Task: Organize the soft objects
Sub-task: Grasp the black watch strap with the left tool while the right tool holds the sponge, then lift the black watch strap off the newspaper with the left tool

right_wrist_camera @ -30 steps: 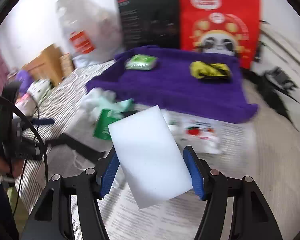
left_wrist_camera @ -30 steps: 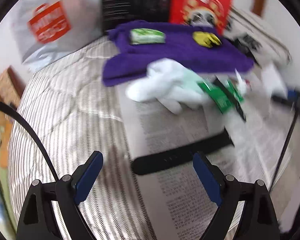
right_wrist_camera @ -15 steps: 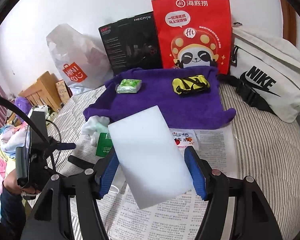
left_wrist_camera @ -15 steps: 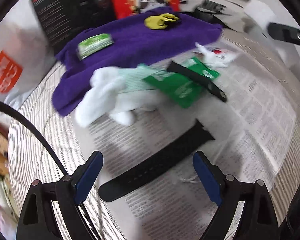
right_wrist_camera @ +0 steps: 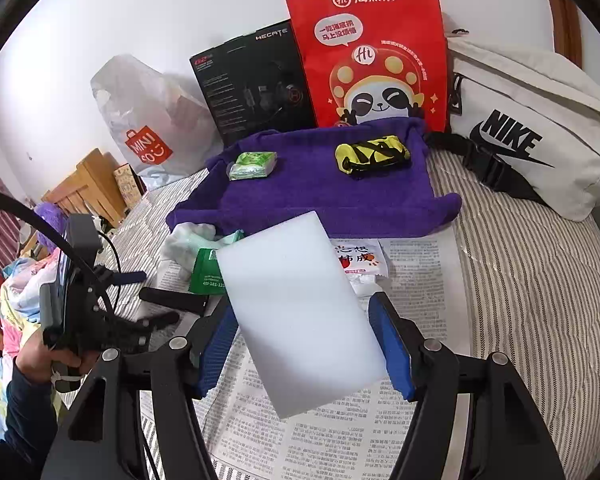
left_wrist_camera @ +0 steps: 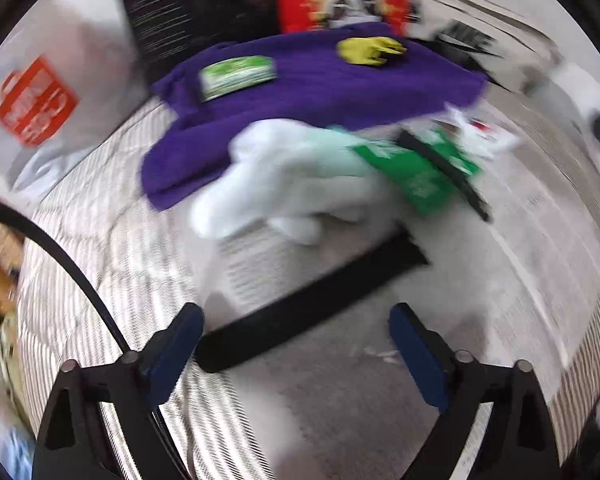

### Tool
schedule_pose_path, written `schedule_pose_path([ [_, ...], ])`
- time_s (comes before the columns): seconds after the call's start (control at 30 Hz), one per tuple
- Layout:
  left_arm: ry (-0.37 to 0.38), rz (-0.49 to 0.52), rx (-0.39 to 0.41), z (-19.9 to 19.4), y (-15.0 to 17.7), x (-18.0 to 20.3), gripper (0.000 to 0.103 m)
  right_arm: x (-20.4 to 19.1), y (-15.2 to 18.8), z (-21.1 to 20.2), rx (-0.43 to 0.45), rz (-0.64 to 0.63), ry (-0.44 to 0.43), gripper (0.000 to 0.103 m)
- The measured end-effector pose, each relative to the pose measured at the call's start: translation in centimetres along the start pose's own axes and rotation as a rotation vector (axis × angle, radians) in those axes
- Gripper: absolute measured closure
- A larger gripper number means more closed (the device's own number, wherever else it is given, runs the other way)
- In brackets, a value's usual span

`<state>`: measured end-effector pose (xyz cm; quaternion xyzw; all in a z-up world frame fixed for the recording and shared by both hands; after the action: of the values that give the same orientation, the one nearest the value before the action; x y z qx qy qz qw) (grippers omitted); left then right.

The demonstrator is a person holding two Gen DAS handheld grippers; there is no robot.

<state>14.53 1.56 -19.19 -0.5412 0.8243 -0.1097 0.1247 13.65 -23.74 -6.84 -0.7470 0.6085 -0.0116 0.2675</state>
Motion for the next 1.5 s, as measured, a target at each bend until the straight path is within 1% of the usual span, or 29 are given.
schedule_pose_path([
  [0.03,0.007,0.022,0.008,-0.1,-0.1,0.4,0.025,0.0,0.0,0.0,0.000,0.001,-0.001,0.037],
  [0.07,0.023,0.039,0.010,-0.1,-0.4,0.6,0.029,0.0,0.0,0.0,0.003,0.002,-0.002,0.037],
  [0.13,0.056,0.046,0.003,-0.1,-0.8,0.8,0.043,0.0,0.0,0.1,0.000,0.001,-0.003,0.037],
  [0.17,0.082,0.053,-0.004,-0.1,-0.9,1.0,0.048,0.0,0.0,0.1,-0.004,0.002,-0.001,0.037],
  [0.2,0.087,0.061,-0.005,-0.2,-1.0,1.2,0.056,0.0,0.1,0.2,-0.007,0.001,0.000,0.037],
  [0.33,0.089,0.090,-0.032,-0.9,0.0,2.1,0.073,0.0,0.4,0.5,-0.020,-0.007,0.009,0.037],
  [0.4,0.097,0.099,-0.048,-1.2,0.6,2.4,0.075,0.2,0.5,0.5,-0.024,-0.004,0.011,0.037],
  [0.5,0.094,0.124,-0.055,-1.6,1.6,3.1,0.075,0.3,0.5,0.5,-0.023,0.003,0.004,0.037],
  [0.6,0.058,0.156,-0.044,-1.6,1.6,3.6,0.071,0.2,0.6,0.5,-0.024,-0.002,0.002,0.037],
  [0.7,0.077,0.165,-0.039,-1.5,1.3,3.7,0.070,-0.1,0.7,0.7,-0.033,-0.006,-0.001,0.037],
  [0.77,0.089,0.154,-0.038,-1.5,1.2,3.6,0.073,-0.2,0.7,0.8,-0.038,-0.013,0.000,0.037],
  [0.8,0.080,0.156,-0.032,-1.6,1.4,3.8,0.079,-0.4,0.7,0.9,-0.040,-0.018,0.002,0.037],
  [0.87,0.036,0.187,-0.022,-2.0,2.0,4.5,0.080,-0.5,0.8,0.8,-0.037,-0.025,0.003,0.037],
  [0.9,0.022,0.178,-0.016,-2.1,2.1,4.5,0.080,-0.5,0.8,0.8,-0.037,-0.027,0.003,0.037],
  [0.93,0.018,0.145,-0.018,-2.2,2.1,4.2,0.080,-0.5,0.8,0.7,-0.036,-0.027,0.005,0.037],
  [1.0,0.029,0.065,-0.026,-2.0,2.1,3.0,0.080,-0.3,0.8,0.7,-0.037,-0.023,0.009,0.037],
  [1.07,0.022,-0.015,-0.020,-1.9,2.2,1.6,0.080,0.0,0.8,0.7,-0.040,-0.016,0.014,0.037],
  [1.13,0.045,-0.053,-0.018,-1.9,2.4,1.2,0.078,0.3,0.9,0.8,-0.043,-0.007,0.015,0.037],
  [1.17,0.056,-0.061,-0.025,-2.0,2.6,1.3,0.078,0.4,0.9,0.8,-0.044,-0.004,0.016,0.037],
  [1.2,0.062,-0.047,-0.030,-2.0,2.7,1.5,0.078,0.5,1.0,0.8,-0.045,-0.002,0.016,0.037],
  [1.23,0.051,-0.037,-0.029,-2.1,2.9,1.7,0.074,0.6,1.1,0.8,-0.046,-0.002,0.017,0.037],
  [1.27,0.035,-0.035,-0.033,-2.1,3.0,1.8,0.072,0.7,1.1,0.9,-0.048,-0.001,0.019,0.037],
  [1.37,0.025,-0.025,-0.038,-2.1,3.3,1.9,0.068,0.9,1.2,1.1,-0.054,0.006,0.019,0.037],
  [1.5,0.033,0.012,-0.034,-2.3,3.7,2.2,0.068,0.8,1.3,1.3,-0.066,-0.001,0.022,0.037],
])
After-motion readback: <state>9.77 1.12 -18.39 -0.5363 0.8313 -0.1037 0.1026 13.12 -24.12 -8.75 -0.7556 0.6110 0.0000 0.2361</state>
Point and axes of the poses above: each gripper's, at about its wrist camera, not at the fingertips, and z roughly the way its jaws point, x to its right, y to its underside, the point moved 5 cm from there along z, roughly the way its jaws point, and after that the axes turned 11 degrees about -x, right-handed, at the moved point
